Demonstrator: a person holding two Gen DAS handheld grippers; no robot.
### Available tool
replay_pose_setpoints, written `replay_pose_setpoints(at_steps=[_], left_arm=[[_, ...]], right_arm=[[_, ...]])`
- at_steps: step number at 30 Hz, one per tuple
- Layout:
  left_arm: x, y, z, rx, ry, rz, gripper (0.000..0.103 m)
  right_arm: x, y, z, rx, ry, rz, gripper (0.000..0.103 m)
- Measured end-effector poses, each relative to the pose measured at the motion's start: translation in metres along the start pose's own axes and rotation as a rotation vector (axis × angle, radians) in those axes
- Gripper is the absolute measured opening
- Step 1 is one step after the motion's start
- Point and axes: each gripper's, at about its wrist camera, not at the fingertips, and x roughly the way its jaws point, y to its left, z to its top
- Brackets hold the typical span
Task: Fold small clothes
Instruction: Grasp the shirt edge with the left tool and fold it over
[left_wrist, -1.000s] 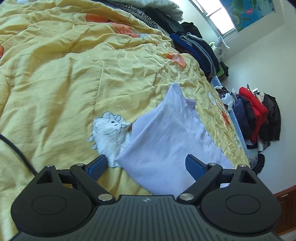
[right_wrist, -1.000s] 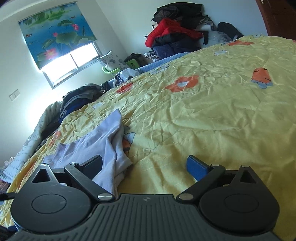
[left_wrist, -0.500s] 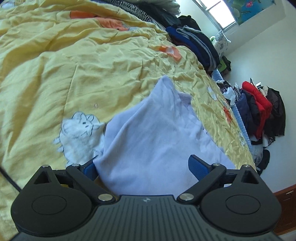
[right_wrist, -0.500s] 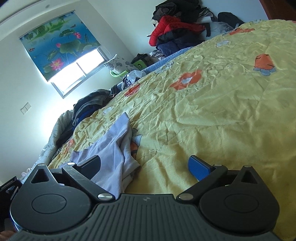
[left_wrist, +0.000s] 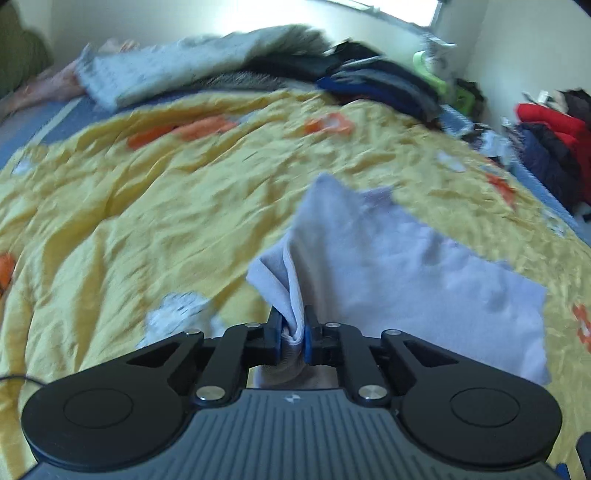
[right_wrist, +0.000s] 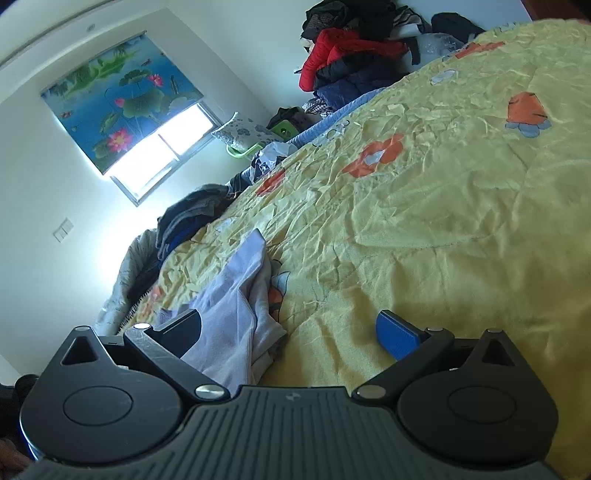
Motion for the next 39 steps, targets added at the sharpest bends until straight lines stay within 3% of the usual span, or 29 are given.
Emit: replay_pose_setpoints(at_steps=[3, 6, 8, 10, 13, 17, 20, 21, 22, 23, 25, 26, 31, 33, 36, 38, 39], left_arm=[[-0.02, -0.049, -0.003, 0.172, -0.063, -0.113, 0.009], [-0.04, -0.102, -0.024, 0.418, -0.105, -0.292, 0.003], [-0.047, -0.131, -0.049, 0.567, -0.083, -0.406, 0.003], [-0.043, -0.149, -0.076, 0.649, -0.011, -0.505, 0.003], [-0.035, -0.152, -0.1, 0.694, 0.028, -0.496, 0.003], [-0.033, -0.102, -0.074, 0.486, 0.049, -0.514, 0.005], [-0.021, -0.036, -0.046, 0.196, 0.079, -0.445, 0.018], [-0.015, -0.012, -0.038, 0.089, 0.095, -0.407, 0.032], [-0.008, 0.014, -0.03, -0.037, 0.108, -0.356, 0.055], [-0.002, 0.041, -0.024, -0.169, 0.111, -0.298, 0.066], [0.009, 0.086, -0.018, -0.402, 0.118, -0.245, 0.071], [0.013, 0.097, -0.015, -0.453, 0.128, -0.23, 0.071], [0.001, 0.104, -0.018, -0.481, 0.125, -0.154, 0.071], [0.002, 0.108, -0.026, -0.479, 0.167, -0.18, 0.072], [0.004, 0.103, -0.029, -0.47, 0.143, -0.182, 0.071], [0.008, 0.1, -0.024, -0.465, 0.124, -0.199, 0.06], [0.014, 0.096, -0.021, -0.456, 0.127, -0.199, 0.048]], right_arm=[[-0.009, -0.011, 0.002, 0.078, -0.048, 0.031, 0.1], [-0.018, -0.025, 0.004, 0.172, -0.126, 0.038, 0.092], [-0.019, -0.028, 0.004, 0.195, -0.147, 0.028, 0.09], [-0.017, -0.027, 0.004, 0.181, -0.138, 0.019, 0.091], [-0.011, -0.024, 0.005, 0.151, -0.122, 0.004, 0.092], [-0.011, -0.023, 0.005, 0.134, -0.113, 0.008, 0.094], [-0.009, -0.021, 0.005, 0.122, -0.107, 0.006, 0.096], [-0.008, -0.02, 0.005, 0.118, -0.104, 0.004, 0.097], [-0.008, -0.019, 0.004, 0.114, -0.101, 0.005, 0.097], [-0.007, -0.019, 0.005, 0.11, -0.098, 0.005, 0.098], [-0.006, -0.018, 0.005, 0.106, -0.094, 0.003, 0.098], [-0.006, -0.018, 0.005, 0.104, -0.093, 0.003, 0.098], [-0.006, -0.017, 0.004, 0.095, -0.086, -0.001, 0.098], [-0.007, -0.017, 0.004, 0.093, -0.086, -0.003, 0.098], [-0.005, -0.015, 0.004, 0.084, -0.08, -0.009, 0.099], [-0.004, -0.015, 0.005, 0.074, -0.071, -0.012, 0.099], [-0.003, -0.014, 0.005, 0.07, -0.068, -0.014, 0.099]])
